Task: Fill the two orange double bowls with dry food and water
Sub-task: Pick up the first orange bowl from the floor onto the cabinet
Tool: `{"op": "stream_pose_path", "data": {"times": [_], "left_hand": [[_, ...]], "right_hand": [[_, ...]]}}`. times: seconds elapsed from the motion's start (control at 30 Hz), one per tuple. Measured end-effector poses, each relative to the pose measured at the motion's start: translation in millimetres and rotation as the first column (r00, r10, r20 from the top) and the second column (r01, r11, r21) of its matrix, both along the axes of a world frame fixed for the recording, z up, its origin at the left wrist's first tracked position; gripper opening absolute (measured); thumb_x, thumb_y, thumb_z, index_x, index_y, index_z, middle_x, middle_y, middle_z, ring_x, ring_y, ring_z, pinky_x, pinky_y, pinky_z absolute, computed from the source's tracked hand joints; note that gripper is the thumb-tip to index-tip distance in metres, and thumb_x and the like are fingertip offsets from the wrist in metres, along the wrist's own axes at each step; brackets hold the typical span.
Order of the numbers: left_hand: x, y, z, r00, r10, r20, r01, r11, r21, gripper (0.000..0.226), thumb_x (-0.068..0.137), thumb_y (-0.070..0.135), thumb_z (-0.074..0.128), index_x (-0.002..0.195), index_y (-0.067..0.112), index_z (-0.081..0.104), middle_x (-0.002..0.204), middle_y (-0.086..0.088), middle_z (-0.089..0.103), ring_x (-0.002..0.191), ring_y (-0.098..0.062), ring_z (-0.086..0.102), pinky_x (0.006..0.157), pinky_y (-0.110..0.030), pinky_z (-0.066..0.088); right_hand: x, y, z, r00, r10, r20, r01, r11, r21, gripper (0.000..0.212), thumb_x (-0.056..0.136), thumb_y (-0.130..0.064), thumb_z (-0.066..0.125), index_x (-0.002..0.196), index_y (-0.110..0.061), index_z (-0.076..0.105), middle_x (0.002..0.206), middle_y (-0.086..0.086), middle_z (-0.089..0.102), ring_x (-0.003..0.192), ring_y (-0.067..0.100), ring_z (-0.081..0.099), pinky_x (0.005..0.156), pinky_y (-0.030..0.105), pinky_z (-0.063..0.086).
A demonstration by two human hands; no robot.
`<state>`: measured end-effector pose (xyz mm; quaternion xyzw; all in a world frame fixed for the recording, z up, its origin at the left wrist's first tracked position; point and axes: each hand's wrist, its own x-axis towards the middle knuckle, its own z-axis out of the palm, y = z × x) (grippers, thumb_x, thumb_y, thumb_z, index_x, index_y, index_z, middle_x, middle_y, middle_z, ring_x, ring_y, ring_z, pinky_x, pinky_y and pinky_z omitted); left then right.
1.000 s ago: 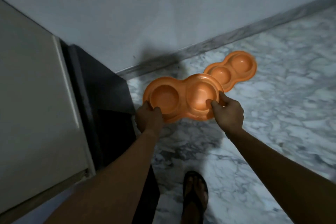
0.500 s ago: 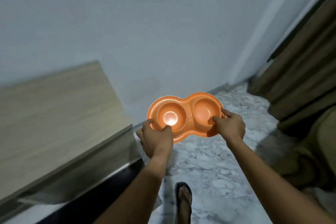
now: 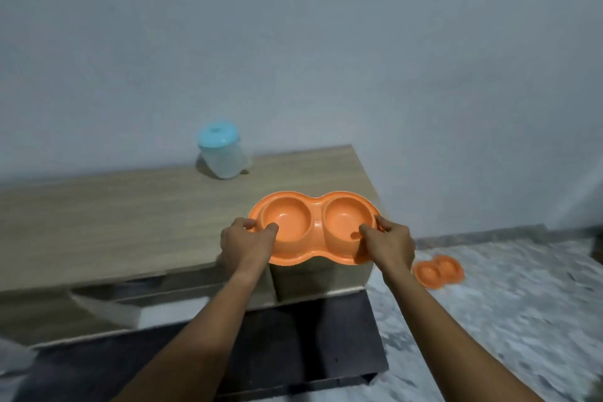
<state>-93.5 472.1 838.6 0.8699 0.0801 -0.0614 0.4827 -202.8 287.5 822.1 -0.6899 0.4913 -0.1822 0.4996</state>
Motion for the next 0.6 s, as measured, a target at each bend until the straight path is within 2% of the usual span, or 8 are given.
{"op": "stream_pose_path", "data": {"times": [0.13, 0.27, 0.37, 0.43, 0.6], "left_hand": [[29.6, 89.3, 3.7, 0.982, 0.189, 0.006, -0.189, 0.982, -0.002, 0.043, 0.073, 0.039, 0.074, 0.11, 0.017, 0.069, 0.111, -0.005, 0.069, 0.09, -0.026, 0.059, 0.075, -0.033, 0.042], [71.5, 164.4, -1.9, 0.954, 0.3, -0.025, -0.301, 0.953, -0.046, 0.047, 0.076, 0.03, 0.074, 0.119, 0.014, 0.065, 0.117, -0.011, 0.067, 0.1, -0.031, 0.061, 0.078, -0.034, 0.045], [114.8, 211.2, -16.4, 0.952, 0.301, -0.058, -0.301, 0.953, 0.015, 0.05, 0.073, 0.022, 0.075, 0.12, 0.016, 0.059, 0.115, -0.011, 0.065, 0.091, -0.029, 0.058, 0.075, -0.035, 0.047], [145.3, 233.7, -30.1, 0.957, 0.282, -0.065, -0.277, 0.957, 0.083, 0.051, 0.07, 0.02, 0.075, 0.118, 0.02, 0.056, 0.113, -0.012, 0.066, 0.095, -0.033, 0.062, 0.078, -0.038, 0.05], [216.8, 277.3, -64.0, 0.981, 0.159, -0.108, -0.137, 0.973, 0.186, 0.055, 0.061, 0.034, 0.068, 0.114, 0.028, 0.054, 0.109, -0.007, 0.065, 0.095, -0.033, 0.064, 0.083, -0.043, 0.056]], "right_hand": [[61.6, 70.6, -2.9, 0.972, 0.235, 0.0, -0.235, 0.972, 0.008, 0.051, 0.082, -0.038, 0.068, 0.132, -0.026, 0.068, 0.122, 0.005, 0.074, 0.106, 0.03, 0.066, 0.09, 0.04, 0.054], [122.5, 135.6, -7.9, 0.924, 0.381, -0.021, -0.381, 0.924, 0.021, 0.049, 0.088, -0.037, 0.064, 0.136, -0.027, 0.064, 0.126, 0.006, 0.071, 0.105, 0.028, 0.064, 0.086, 0.036, 0.049], [169.2, 178.6, -17.1, 0.897, 0.439, -0.039, -0.44, 0.898, -0.021, 0.051, 0.091, -0.032, 0.063, 0.141, -0.027, 0.06, 0.128, 0.007, 0.07, 0.114, 0.03, 0.063, 0.089, 0.035, 0.046], [197.5, 200.3, -25.7, 0.889, 0.454, -0.056, -0.455, 0.89, -0.017, 0.051, 0.091, -0.03, 0.062, 0.142, -0.026, 0.058, 0.129, 0.007, 0.069, 0.115, 0.03, 0.062, 0.09, 0.036, 0.046], [266.7, 239.5, -58.6, 0.912, 0.38, -0.153, -0.385, 0.923, 0.002, 0.051, 0.093, -0.031, 0.062, 0.143, -0.025, 0.057, 0.133, 0.01, 0.066, 0.113, 0.031, 0.062, 0.092, 0.038, 0.049]]}}
